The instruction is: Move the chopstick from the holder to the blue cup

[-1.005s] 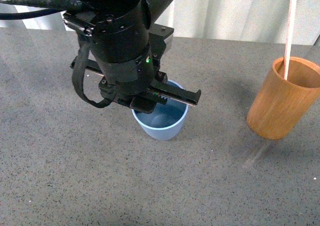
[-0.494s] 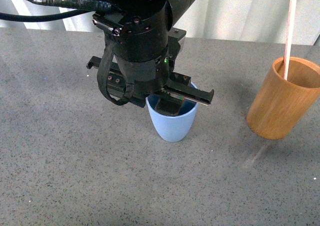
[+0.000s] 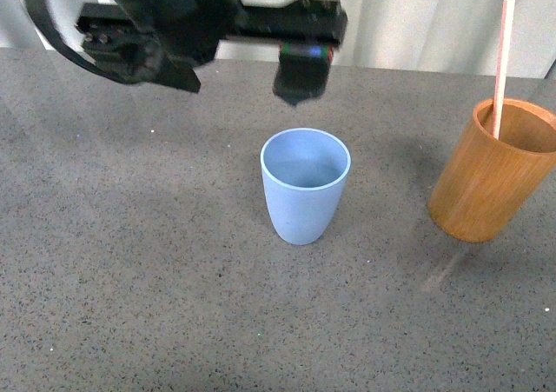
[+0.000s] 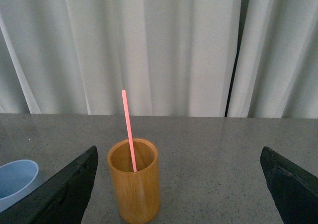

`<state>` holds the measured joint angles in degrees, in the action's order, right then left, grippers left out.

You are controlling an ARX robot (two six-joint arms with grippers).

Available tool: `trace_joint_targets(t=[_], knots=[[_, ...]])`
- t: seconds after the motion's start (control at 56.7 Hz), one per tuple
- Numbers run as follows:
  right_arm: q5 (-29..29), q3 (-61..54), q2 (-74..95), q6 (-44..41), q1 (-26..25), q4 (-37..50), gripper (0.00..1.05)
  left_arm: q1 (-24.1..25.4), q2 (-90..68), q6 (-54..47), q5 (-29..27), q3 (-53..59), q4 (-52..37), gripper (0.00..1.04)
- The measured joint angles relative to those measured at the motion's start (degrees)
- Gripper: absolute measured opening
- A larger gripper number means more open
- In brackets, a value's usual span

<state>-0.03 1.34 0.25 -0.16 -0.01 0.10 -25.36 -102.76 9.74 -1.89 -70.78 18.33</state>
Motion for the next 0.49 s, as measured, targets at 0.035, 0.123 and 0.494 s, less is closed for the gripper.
trace_joint_targets(t=[0.035,0.123,0.494], knots=[[0.0,0.0,0.0,0.0,0.0,0.0,0.95,0.87,2.43,0.37,-0.09,1.95,-2.69,0.98],[0.0,0.0,0.0,0.0,0.0,0.0,0.95,3.85,9.94,2.8,2.54,7.56,-11.39,0.98],[-0.24,0.0,0.0,0.0,0.0,0.0,0.95,25.49,58.01,-8.52,1.29,53.07,-44.92,0.29]])
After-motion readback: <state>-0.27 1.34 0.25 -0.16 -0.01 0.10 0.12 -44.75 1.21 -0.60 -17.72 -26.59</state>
